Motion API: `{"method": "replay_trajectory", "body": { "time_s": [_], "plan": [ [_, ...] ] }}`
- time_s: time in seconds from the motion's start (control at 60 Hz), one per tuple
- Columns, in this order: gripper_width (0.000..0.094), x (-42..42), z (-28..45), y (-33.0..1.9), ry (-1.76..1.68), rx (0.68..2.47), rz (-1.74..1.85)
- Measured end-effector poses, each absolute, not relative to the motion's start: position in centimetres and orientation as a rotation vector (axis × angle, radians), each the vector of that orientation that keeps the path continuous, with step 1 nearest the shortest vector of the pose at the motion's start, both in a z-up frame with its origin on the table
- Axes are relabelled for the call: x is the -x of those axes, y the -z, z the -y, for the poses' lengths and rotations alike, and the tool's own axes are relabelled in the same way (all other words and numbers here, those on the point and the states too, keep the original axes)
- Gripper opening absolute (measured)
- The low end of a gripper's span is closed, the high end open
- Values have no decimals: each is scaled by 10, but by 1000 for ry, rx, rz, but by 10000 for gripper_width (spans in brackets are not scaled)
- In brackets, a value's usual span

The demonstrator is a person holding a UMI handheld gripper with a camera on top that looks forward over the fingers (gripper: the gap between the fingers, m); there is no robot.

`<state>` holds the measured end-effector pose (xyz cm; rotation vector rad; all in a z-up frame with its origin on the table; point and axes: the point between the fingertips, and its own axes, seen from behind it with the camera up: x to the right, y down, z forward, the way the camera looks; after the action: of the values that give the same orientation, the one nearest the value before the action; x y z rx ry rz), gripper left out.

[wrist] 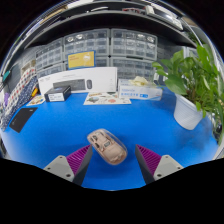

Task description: Arrange mouse

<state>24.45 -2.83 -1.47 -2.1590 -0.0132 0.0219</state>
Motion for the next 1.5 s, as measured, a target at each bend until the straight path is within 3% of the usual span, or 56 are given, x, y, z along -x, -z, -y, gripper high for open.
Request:
{"method": "replay_trajectory", "body": {
  "time_s": [0.167, 0.333, 0.383, 0.467, 0.483, 0.617, 0.833, 1.1, 1.25, 1.367, 1.5],
  "plan": [
    [820, -250, -6, 17, -38, 2166, -20],
    [666, -248, -23, 16, -38, 2165, -17],
    [483, -247, -25, 16, -31, 2167, -12],
    [473, -247, -24, 17, -10, 2178, -10],
    [428, -247, -24, 17, -9, 2180, -9],
    [340, -247, -23, 19, 28, 2223, -25],
    [335, -238, -21, 2, 117, 2270, -155],
    [336, -93, -56, -173, 106, 2029, -251],
    [338, 37, -73, -237, 43, 1948, -172],
    [336, 139, -85, -241, -22, 1934, -71],
    [336, 230, -89, -183, -82, 2016, 17]
  ]
}}
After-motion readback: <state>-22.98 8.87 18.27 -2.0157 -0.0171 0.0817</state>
